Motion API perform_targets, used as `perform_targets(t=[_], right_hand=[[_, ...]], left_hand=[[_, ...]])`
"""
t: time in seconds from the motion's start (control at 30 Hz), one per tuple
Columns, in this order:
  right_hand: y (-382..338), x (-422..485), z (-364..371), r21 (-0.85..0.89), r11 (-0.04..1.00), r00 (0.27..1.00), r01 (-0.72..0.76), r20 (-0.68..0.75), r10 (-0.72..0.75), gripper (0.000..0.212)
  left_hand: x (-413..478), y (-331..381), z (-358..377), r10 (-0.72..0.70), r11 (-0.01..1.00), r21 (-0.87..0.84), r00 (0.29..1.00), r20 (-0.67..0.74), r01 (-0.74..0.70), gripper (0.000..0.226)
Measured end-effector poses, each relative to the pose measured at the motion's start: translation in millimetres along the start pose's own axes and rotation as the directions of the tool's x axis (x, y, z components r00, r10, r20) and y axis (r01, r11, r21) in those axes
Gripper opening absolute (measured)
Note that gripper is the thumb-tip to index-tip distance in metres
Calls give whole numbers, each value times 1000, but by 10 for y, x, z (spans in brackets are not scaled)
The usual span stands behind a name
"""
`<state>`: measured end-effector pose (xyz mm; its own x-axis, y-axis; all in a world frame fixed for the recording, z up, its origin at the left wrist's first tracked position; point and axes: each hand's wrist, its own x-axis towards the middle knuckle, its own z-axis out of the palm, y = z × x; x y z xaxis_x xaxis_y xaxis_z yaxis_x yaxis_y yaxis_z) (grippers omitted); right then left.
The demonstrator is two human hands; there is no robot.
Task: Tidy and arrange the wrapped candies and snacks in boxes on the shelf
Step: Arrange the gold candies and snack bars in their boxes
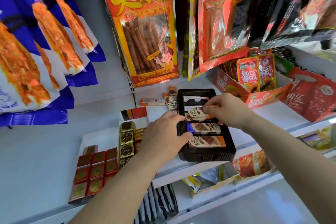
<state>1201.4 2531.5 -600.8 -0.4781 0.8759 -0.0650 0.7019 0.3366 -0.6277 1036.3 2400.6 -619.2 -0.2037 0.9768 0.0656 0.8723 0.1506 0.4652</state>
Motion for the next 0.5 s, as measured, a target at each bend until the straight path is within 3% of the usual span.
perform_targets(t=[0.1, 0.2, 0.37, 0.5], right_hand=[[11, -19, 27, -146, 985, 994, 88, -50, -96, 18], [59, -8, 40, -174, 975, 987, 141, -46, -151, 18], [101, -17, 113, -150, 984, 984, 92, -139, -113, 13], [155, -74, 154, -243, 962, 968, 128, -180, -174, 9]], left_hand=[[-4, -6, 12, -2, 1000, 5, 1000, 4, 2, 55], [-6, -21, 22, 2, 1000, -15, 1000, 7, -2, 55], [-3, -26, 26, -3, 999, -43, 1000, 16, 4, 54], [-2, -31, 25, -13, 998, -53, 1000, 20, 14, 55]])
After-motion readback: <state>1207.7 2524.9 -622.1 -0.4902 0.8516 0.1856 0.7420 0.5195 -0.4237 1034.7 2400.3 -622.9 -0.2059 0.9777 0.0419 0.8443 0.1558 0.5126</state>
